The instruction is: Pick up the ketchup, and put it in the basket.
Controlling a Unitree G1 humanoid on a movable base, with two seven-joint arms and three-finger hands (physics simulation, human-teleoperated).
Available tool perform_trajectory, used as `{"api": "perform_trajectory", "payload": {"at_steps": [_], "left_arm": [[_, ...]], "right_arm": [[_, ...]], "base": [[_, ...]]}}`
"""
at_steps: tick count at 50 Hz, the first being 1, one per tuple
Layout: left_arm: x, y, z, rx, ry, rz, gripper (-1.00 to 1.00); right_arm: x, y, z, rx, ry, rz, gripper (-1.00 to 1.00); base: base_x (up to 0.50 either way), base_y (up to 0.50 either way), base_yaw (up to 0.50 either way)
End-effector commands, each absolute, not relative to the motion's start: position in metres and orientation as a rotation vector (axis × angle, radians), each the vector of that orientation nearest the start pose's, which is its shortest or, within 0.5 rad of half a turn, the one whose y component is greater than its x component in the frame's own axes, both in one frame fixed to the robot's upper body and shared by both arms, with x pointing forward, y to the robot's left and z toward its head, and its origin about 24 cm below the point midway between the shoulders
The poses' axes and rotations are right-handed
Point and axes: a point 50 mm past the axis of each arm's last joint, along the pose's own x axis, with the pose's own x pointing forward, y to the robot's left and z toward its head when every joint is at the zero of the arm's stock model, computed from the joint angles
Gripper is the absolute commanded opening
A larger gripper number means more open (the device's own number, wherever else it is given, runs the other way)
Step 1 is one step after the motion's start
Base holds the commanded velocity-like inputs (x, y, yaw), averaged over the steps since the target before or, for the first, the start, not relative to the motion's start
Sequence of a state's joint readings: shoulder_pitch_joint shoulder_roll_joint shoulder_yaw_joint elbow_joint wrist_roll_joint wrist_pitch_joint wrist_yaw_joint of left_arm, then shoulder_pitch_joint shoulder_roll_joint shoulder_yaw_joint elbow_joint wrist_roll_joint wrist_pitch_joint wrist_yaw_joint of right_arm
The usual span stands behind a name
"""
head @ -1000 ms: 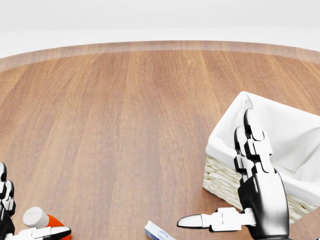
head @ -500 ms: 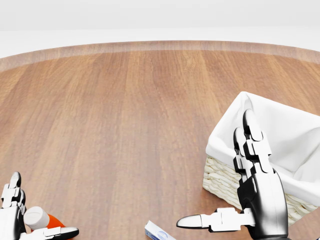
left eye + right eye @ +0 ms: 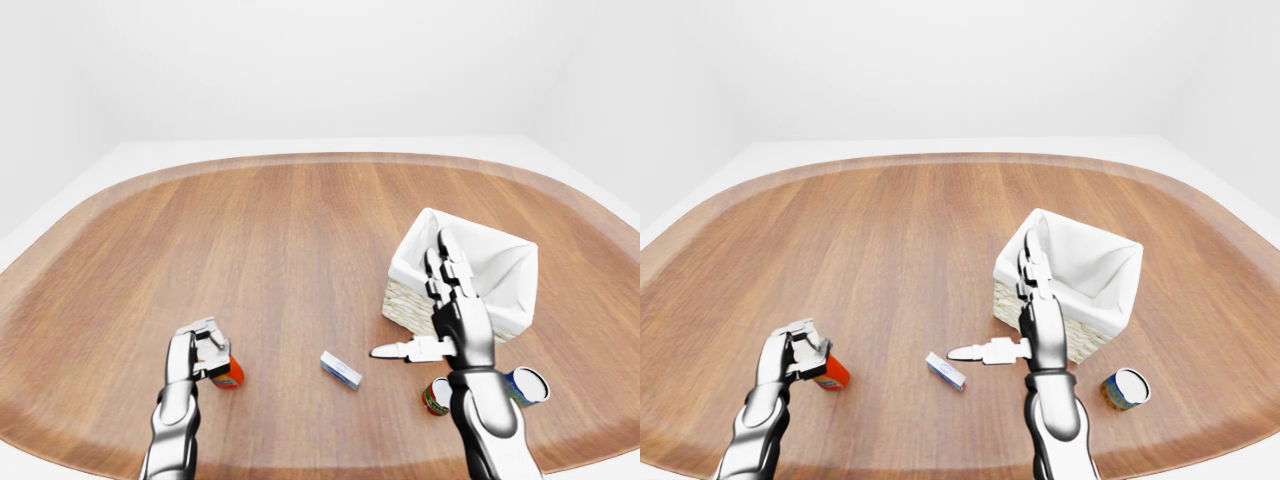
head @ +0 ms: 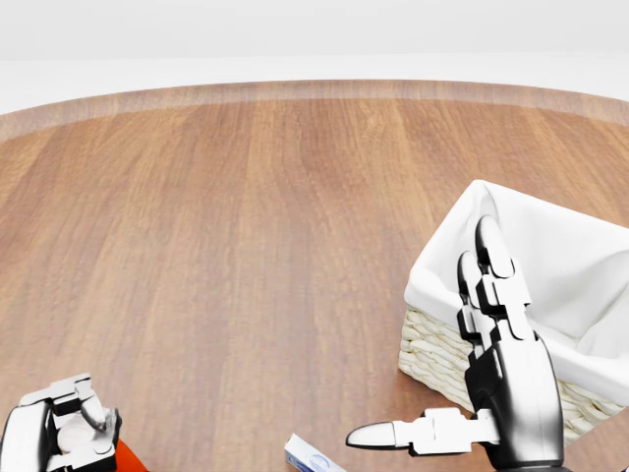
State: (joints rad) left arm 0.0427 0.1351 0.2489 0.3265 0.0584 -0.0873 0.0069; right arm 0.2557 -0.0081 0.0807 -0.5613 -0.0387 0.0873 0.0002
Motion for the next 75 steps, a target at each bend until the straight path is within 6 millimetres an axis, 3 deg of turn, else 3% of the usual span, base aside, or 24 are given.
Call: {"api": "perform_trajectory", "payload": {"at_steps": [1, 9, 16, 21, 24, 44, 56, 75], "left_arm": [[0.216, 0.243, -0.033, 0.177, 0.317, 0.279, -0.96], [0.221, 0.237, -0.012, 0.184, 0.216, 0.257, -0.96], [0.229, 0.215, 0.041, 0.189, -0.027, 0.188, -0.96], [0.226, 0.198, 0.086, 0.198, -0.224, 0.137, -0.96], [0.224, 0.19, 0.103, 0.2, -0.299, 0.113, -0.96], [0.224, 0.155, 0.135, 0.166, -0.355, 0.022, -0.95], [0.223, 0.134, 0.169, 0.134, -0.518, -0.037, -0.95], [0.221, 0.098, 0.202, 0.085, -0.681, -0.13, -0.95]], "right_arm": [[0.2, -0.146, 0.107, -0.036, -0.223, 0.005, 1.0], [0.199, -0.145, 0.107, -0.036, -0.225, 0.005, 1.0], [0.199, -0.145, 0.108, -0.035, -0.226, 0.006, 1.0], [0.199, -0.145, 0.108, -0.034, -0.226, 0.008, 1.0], [0.198, -0.145, 0.109, -0.033, -0.229, 0.009, 1.0], [0.197, -0.142, 0.108, -0.033, -0.227, 0.025, 1.0], [0.194, -0.142, 0.111, -0.031, -0.236, 0.027, 1.0], [0.192, -0.141, 0.115, -0.025, -0.251, 0.034, 1.0]], "base": [[0.0, 0.0, 0.0], [0.0, 0.0, 0.0], [0.0, 0.0, 0.0], [0.0, 0.0, 0.0], [0.0, 0.0, 0.0], [0.0, 0.0, 0.0], [0.0, 0.0, 0.0], [0.0, 0.0, 0.0]]}}
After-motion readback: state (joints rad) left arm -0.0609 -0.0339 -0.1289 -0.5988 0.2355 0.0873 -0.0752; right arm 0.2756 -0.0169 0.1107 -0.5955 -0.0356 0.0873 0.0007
